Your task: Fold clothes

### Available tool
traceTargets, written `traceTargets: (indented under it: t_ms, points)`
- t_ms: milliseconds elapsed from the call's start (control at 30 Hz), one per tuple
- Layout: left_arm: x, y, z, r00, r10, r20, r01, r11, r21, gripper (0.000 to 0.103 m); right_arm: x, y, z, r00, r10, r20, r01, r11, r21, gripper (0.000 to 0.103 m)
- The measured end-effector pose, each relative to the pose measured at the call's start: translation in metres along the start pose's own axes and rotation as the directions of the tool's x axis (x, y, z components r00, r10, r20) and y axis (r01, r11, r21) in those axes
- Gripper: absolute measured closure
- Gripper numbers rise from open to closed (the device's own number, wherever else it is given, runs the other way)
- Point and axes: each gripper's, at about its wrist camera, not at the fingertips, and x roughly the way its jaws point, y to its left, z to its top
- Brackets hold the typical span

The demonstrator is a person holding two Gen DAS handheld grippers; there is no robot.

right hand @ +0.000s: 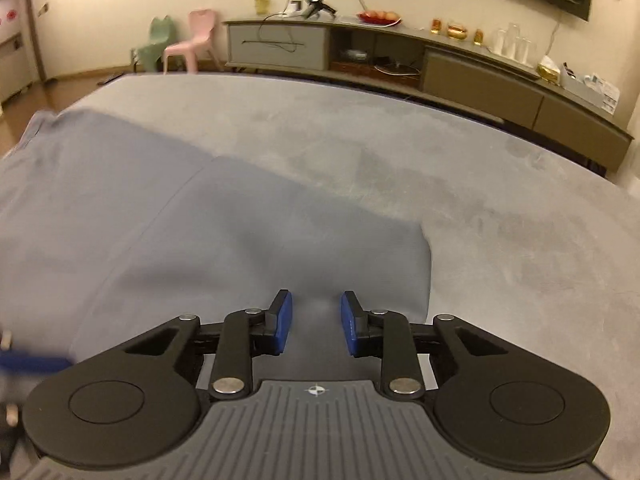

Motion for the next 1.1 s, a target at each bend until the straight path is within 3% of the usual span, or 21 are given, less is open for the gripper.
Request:
traceTargets:
  t_ms: [133,300,433,467,500,533,567,600,667,700,733,833,933,1033,1100]
  points:
    - [-0.003,0.002,-0.002,1.0,-0.018,-0.002,0.018,1.0,-0.018,0.076,-0.032,0.006,-0.021,1.0,0.027,0.005,-0.027,1.0,0.004,0.074]
    - [-0.002,0.009,-0.004,0.999,-0.04,0.014,0.041,0.999,-0.026,0.076,-0.109,0.013,-0.096,0.996,0.09,0.013,-0.09,0.996,0.006,0.074]
    - [-0.003,0.016,-0.003,0.999,-0.053,0.008,0.053,0.997,-0.063,0.076,-0.132,0.01,-0.123,0.995,0.064,0.072,-0.07,0.994,0.088,0.074]
    - [-0.01,0.02,-0.005,0.998,-0.053,0.015,0.054,0.994,-0.094,0.076,-0.137,0.008,-0.126,0.994,0.056,0.094,-0.066,0.991,0.116,0.07]
    - [-0.017,0.027,-0.006,0.999,-0.047,0.027,0.05,0.992,-0.12,0.076,-0.143,0.006,-0.124,0.991,0.028,0.133,-0.047,0.989,0.14,0.06]
    - [-0.026,0.036,-0.006,0.999,-0.028,0.046,0.034,0.99,-0.139,0.076,-0.143,0.0,-0.12,0.989,0.008,0.149,-0.033,0.985,0.169,0.042]
    - [-0.035,0.045,-0.006,0.998,-0.005,0.063,0.015,0.988,-0.156,0.076,-0.141,-0.006,-0.116,0.987,-0.01,0.16,-0.022,0.98,0.198,0.036]
    - [-0.045,0.055,-0.007,0.997,0.026,0.078,-0.012,0.984,-0.179,0.076,-0.14,-0.011,-0.111,0.985,-0.028,0.17,-0.012,0.974,0.228,0.033]
    - [-0.066,0.083,-0.012,0.99,0.094,0.105,-0.066,0.968,-0.244,0.076,-0.12,-0.018,-0.109,0.994,-0.028,0.107,0.001,0.969,0.247,0.035]
    - [-0.077,0.097,-0.016,0.985,0.129,0.114,-0.093,0.956,-0.277,0.076,-0.113,-0.019,-0.109,0.996,-0.011,0.088,-0.012,0.968,0.252,0.044]
    - [-0.086,0.112,-0.021,0.979,0.167,0.115,-0.124,0.942,-0.311,0.076,-0.106,-0.018,-0.11,0.997,0.009,0.074,-0.028,0.966,0.257,0.063]
    - [-0.113,0.156,-0.036,0.955,0.279,0.103,-0.215,0.887,-0.409,0.076,-0.105,-0.006,-0.115,0.996,-0.016,0.093,-0.002,0.981,0.195,0.082]
    - [-0.135,0.194,-0.054,0.926,0.371,0.069,-0.285,0.807,-0.518,0.077,-0.106,0.003,-0.114,0.994,-0.067,0.091,0.06,0.995,0.081,0.087]
    - [-0.157,0.223,-0.074,0.909,0.412,0.061,-0.286,0.724,-0.628,0.077,-0.107,-0.003,-0.111,0.985,-0.148,0.086,0.149,0.989,-0.005,0.092]
    - [-0.171,0.243,-0.088,0.898,0.438,0.052,-0.282,0.661,-0.696,0.074,-0.109,-0.019,-0.109,0.983,-0.163,0.078,0.164,0.987,0.002,0.092]
